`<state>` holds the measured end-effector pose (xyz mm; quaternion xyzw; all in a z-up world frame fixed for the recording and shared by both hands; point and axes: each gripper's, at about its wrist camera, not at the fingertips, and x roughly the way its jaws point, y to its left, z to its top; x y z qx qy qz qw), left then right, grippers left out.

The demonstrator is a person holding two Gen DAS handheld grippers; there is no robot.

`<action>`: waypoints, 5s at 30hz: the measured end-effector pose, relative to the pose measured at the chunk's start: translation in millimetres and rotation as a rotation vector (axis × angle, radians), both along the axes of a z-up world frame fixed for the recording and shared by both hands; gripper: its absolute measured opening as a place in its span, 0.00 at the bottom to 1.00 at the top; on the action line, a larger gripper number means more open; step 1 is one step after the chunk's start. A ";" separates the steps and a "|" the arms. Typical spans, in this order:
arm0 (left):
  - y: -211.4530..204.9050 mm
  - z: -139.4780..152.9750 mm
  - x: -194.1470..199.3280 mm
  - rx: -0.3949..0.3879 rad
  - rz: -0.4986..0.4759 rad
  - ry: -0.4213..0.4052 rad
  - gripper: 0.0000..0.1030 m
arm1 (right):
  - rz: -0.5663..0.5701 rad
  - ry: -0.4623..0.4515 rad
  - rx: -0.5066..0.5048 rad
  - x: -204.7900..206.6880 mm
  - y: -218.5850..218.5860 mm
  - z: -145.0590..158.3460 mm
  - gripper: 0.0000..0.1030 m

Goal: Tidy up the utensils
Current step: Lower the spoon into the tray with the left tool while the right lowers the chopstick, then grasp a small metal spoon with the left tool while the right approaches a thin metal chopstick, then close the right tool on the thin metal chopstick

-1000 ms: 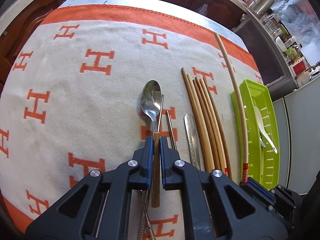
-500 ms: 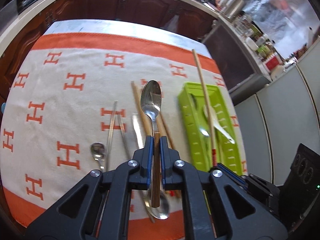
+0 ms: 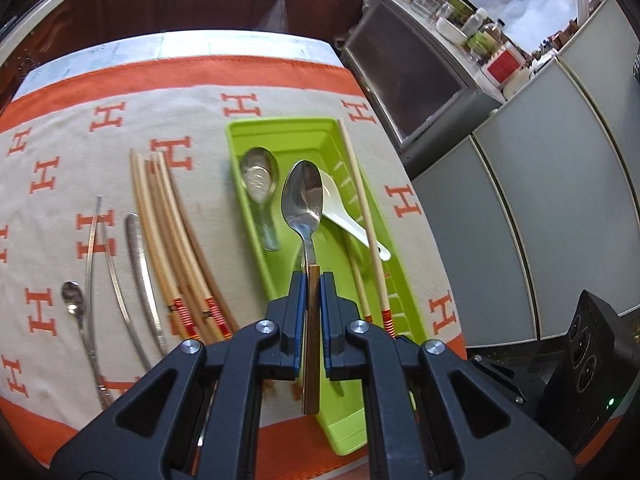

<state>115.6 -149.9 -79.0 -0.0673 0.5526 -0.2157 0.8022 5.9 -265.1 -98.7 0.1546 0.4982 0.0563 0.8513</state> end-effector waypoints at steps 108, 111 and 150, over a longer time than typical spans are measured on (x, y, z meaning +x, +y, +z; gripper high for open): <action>238.0 -80.9 -15.1 0.052 0.281 0.204 0.02 | 0.328 0.113 0.025 52.4 160.7 -17.0 0.07; 245.9 -80.1 -14.6 0.060 0.290 0.202 0.02 | 0.332 0.144 0.071 66.2 174.1 -21.6 0.07; 259.9 -85.5 -22.2 0.134 0.273 0.176 0.03 | 0.245 0.221 0.028 103.9 211.2 -43.2 0.05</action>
